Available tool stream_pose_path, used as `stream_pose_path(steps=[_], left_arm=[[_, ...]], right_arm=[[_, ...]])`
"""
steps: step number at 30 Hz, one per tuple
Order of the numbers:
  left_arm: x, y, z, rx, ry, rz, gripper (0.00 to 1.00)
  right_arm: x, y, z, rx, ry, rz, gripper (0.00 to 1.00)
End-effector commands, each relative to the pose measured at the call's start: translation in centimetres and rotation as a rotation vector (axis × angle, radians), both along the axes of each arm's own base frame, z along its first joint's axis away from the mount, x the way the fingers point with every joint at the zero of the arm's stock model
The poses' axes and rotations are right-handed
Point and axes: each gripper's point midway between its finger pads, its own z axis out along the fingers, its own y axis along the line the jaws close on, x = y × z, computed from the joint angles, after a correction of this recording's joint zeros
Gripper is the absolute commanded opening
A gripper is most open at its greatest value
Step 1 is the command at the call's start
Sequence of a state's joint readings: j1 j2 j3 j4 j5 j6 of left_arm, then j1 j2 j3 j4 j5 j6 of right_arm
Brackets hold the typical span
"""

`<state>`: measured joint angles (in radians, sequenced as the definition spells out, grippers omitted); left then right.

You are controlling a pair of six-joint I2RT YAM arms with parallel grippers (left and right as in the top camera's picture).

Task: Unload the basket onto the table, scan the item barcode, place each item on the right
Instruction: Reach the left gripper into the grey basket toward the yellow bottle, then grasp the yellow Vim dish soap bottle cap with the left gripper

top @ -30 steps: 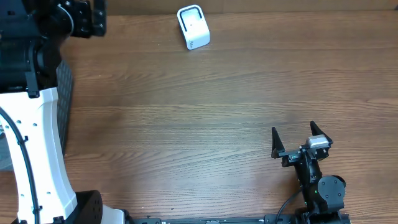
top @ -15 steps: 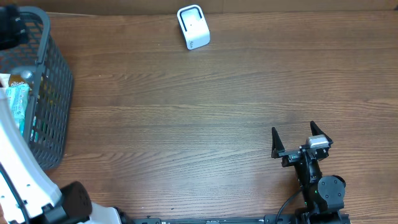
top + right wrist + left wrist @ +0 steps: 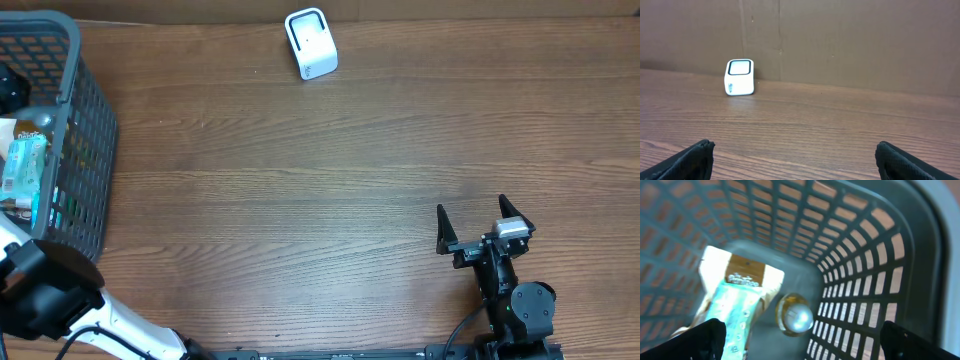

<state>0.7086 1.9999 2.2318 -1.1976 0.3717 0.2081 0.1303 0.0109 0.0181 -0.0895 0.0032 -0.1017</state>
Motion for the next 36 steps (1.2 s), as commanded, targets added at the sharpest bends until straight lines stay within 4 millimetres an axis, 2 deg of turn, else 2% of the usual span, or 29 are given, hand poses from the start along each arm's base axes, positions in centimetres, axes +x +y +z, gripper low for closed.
stream_pose_path(steps=[1, 6, 10, 14, 20, 23, 24, 27, 29, 31, 34, 36], left_arm=[[1.1, -0.4, -2.5, -0.038, 0.022, -0.084, 1.00], [1.7, -0.2, -7.7, -0.107, 0.126, -0.101, 0.95], [1.9, -0.2, -10.3, -0.151, 0.169, -0.104, 0.94], [2.3, -0.2, -11.7, -0.157, 0.183, -0.119, 0.93], [3.0, -0.9, -13.5, -0.169, 0.211, -0.146, 0.85], [3.2, -1.1, -15.1, -0.157, 0.258, -0.147, 0.76], [2.9, -0.7, -15.5, -0.129, 0.288, -0.136, 0.66], [3.0, -0.6, -15.6, -0.111, 0.296, -0.131, 0.64], [3.0, -0.6, -15.6, -0.111, 0.298, -0.132, 0.50], [2.9, -0.6, -15.5, -0.108, 0.303, -0.129, 0.43], [2.9, -0.6, -14.7, -0.098, 0.289, -0.128, 0.42], [3.1, -0.4, -13.0, -0.073, 0.256, -0.120, 0.41]], right_arm=[[0.0, 0.0, -0.2, 0.000, -0.003, 0.000, 1.00], [0.0, 0.0, -0.2, 0.000, -0.003, 0.000, 1.00], [0.0, 0.0, -0.2, 0.000, -0.003, 0.000, 1.00], [0.0, 0.0, -0.2, 0.000, -0.003, 0.000, 1.00], [0.0, 0.0, -0.2, 0.000, -0.003, 0.000, 1.00], [0.0, 0.0, -0.2, 0.000, -0.003, 0.000, 1.00], [0.0, 0.0, -0.2, 0.000, -0.003, 0.000, 1.00], [0.0, 0.0, -0.2, 0.000, -0.003, 0.000, 1.00], [0.0, 0.0, -0.2, 0.000, -0.003, 0.000, 1.00], [0.0, 0.0, -0.2, 0.000, -0.003, 0.000, 1.00], [0.0, 0.0, -0.2, 0.000, -0.003, 0.000, 1.00], [0.0, 0.0, -0.2, 0.000, -0.003, 0.000, 1.00]])
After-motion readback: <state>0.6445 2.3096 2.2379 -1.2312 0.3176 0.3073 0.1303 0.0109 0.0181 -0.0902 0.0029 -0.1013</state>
